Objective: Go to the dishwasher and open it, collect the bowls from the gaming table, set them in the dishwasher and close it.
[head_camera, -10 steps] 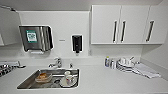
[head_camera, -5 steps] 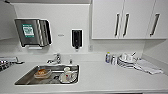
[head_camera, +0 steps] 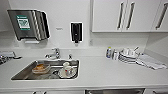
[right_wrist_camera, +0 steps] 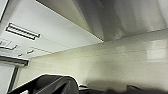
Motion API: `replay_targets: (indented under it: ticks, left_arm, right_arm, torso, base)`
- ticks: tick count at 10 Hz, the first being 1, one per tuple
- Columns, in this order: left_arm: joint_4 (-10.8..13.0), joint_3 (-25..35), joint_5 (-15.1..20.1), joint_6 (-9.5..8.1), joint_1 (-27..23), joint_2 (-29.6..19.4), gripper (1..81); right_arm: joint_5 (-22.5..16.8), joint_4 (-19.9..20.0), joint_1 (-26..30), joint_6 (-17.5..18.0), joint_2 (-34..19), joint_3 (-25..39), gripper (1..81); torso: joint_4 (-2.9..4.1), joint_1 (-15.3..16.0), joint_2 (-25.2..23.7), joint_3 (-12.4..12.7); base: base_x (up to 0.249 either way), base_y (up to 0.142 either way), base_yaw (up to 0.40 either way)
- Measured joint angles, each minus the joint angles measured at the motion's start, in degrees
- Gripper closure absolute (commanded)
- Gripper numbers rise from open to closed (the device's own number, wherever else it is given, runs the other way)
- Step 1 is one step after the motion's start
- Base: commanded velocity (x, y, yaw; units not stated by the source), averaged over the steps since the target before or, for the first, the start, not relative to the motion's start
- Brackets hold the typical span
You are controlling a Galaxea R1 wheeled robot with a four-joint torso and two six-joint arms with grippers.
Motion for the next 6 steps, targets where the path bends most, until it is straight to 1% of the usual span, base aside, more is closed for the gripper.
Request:
replay_targets:
  ticks: [1, 2, 5, 6]
  left_arm:
    - [0.00, 0.21, 1.46, -0.02, -1.16, -0.02, 1.0]
    - [0.00, 0.88, 2.40, -0.02, -1.29, -0.24, 1.0]
    - [0.02, 2.34, 2.85, -0.02, -1.29, -0.22, 1.0]
    - [0.02, 2.34, 2.90, -0.02, -1.29, -0.22, 1.0]
  right_arm:
    - [-0.01, 0.00, -0.02, 0.02, -0.26, 0.17, 1.0]
    - [0.00, 0.00, 0.00, 0.05, -0.34, 0.17, 1.0]
    - [-0.01, 0.02, -0.02, 0.39, -0.34, 0.24, 1.0]
    - [-0.06, 0.02, -0.05, 1.87, -0.37, 0.26, 1.0]
  torso:
    - [0.00, 1.31, -2.08, -0.07]
    - [0.00, 2.66, -4.26, -0.07]
    - [0.00, 6.49, -10.47, -0.07]
    - [0.00, 7.80, -12.57, -0.07]
  base:
    - [0.000, 0.000, 0.000]
    - [0.000, 0.000, 0.000]
    - [0.000, 0.000, 0.000]
    - [0.000, 0.000, 0.000]
